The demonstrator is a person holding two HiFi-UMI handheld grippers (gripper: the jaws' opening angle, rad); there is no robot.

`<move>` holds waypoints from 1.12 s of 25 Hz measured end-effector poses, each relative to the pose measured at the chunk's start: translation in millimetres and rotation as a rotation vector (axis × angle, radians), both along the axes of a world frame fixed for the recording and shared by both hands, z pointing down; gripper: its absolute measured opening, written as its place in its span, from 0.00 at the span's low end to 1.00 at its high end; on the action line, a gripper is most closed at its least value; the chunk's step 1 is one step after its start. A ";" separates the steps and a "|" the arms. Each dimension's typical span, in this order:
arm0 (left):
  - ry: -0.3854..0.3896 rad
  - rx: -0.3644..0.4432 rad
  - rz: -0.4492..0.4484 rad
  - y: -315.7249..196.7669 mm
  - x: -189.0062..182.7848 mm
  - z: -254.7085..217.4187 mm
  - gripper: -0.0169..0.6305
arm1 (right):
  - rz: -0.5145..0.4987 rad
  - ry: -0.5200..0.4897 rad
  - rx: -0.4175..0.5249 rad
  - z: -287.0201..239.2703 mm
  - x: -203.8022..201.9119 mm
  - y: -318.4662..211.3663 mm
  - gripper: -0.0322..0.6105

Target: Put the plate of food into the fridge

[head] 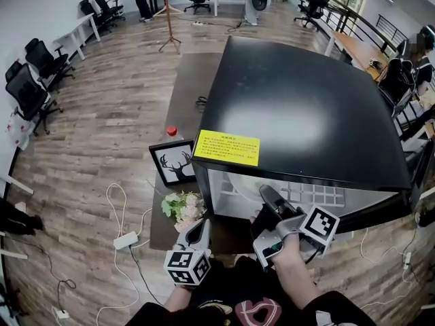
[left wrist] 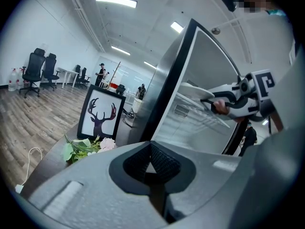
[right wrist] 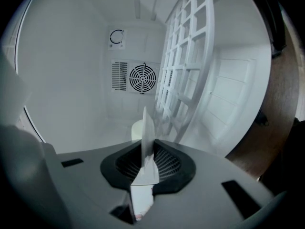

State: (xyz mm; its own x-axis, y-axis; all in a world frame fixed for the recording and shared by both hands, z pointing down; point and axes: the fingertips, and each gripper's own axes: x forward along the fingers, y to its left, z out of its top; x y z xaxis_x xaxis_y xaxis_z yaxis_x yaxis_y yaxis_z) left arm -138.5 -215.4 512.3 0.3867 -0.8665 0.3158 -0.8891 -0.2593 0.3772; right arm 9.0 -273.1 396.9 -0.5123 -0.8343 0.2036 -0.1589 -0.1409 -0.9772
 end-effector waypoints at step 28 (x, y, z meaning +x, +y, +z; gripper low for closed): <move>0.019 -0.029 0.049 -1.3 3.2 9.1 0.04 | -0.049 0.024 0.100 -15.3 -13.9 -2.2 0.30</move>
State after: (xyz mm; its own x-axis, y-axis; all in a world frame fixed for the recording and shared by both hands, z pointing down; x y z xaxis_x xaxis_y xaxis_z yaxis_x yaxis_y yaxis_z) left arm -135.2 -216.7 521.5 0.4347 -0.8368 0.3328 -0.8680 -0.2909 0.4024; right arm -4.9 -275.3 381.6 -0.5493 -0.8248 0.1338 -0.1870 -0.0348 -0.9817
